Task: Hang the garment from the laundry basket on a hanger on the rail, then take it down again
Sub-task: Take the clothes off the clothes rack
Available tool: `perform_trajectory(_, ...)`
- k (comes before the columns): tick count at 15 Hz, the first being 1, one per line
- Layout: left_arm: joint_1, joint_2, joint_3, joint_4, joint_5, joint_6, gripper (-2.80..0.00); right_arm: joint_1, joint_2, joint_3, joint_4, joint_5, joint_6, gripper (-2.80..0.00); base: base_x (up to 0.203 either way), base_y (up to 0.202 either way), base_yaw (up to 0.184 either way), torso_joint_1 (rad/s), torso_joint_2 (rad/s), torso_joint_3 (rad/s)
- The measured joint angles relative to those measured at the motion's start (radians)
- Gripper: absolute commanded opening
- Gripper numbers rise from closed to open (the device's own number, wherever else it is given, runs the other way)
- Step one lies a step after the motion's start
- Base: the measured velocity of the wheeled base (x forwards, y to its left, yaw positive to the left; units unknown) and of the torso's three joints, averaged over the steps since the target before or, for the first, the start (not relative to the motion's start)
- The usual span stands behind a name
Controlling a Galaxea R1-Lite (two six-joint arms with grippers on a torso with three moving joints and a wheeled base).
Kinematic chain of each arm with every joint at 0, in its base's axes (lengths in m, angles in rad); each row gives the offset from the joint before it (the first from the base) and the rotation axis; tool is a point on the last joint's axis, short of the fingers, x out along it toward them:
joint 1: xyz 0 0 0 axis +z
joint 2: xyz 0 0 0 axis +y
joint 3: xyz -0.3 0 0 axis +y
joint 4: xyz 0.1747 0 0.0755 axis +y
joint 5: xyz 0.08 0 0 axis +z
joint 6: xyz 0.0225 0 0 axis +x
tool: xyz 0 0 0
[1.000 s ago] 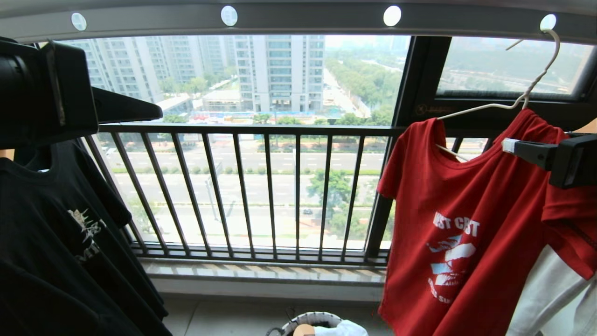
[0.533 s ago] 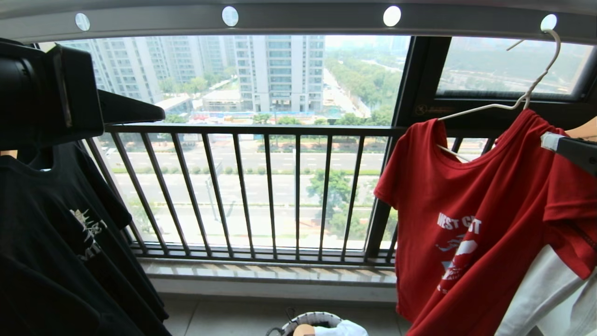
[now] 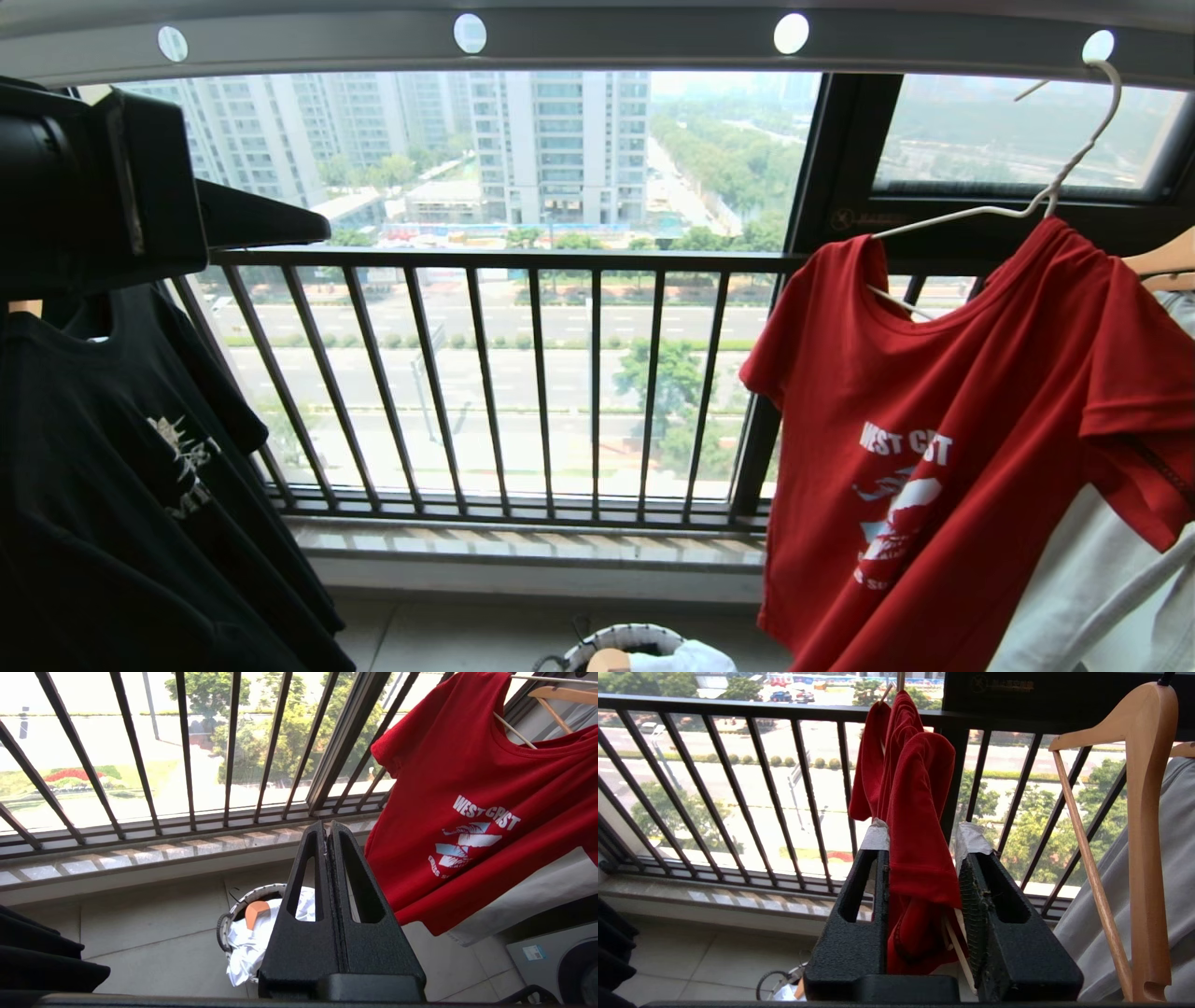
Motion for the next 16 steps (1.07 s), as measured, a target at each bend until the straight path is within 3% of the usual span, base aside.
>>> perform_trajectory(2,0.000,0.000,0.000,0.000,0.000,0.000,-2.80,0.001,-0.020,-0.055,0.140,0.033,0.150,-2.80,0.000,0.000,0.000,0.000,0.00,0.000)
perform_trajectory(4,-0.001,0.000,0.000,0.000,0.000,0.001,-2.80,0.002,-0.038,-0.077,0.250,0.096,0.234,-2.80,0.000,0.000,0.000,0.000,0.00,0.000)
perform_trajectory(8,0.000,0.001,0.000,0.000,0.000,0.000,-2.80,0.002,-0.057,-0.082,0.350,0.107,0.243,-2.80,0.000,0.000,0.000,0.000,0.00,0.000)
perform_trajectory(13,0.000,0.001,0.000,0.000,0.000,0.001,-2.80,0.002,-0.060,-0.076,0.359,0.123,0.266,-2.80,0.000,0.000,0.000,0.000,0.00,0.000)
perform_trajectory(14,0.000,0.001,0.000,0.000,0.000,0.001,-2.80,0.002,-0.060,-0.074,0.358,0.123,0.269,0.00,0.000,0.000,0.000,0.000,0.00,0.000)
perform_trajectory(16,0.000,0.001,0.000,0.000,0.000,0.001,-2.80,0.002,-0.058,-0.066,0.346,0.128,0.274,0.00,0.000,0.000,0.000,0.000,0.00,0.000)
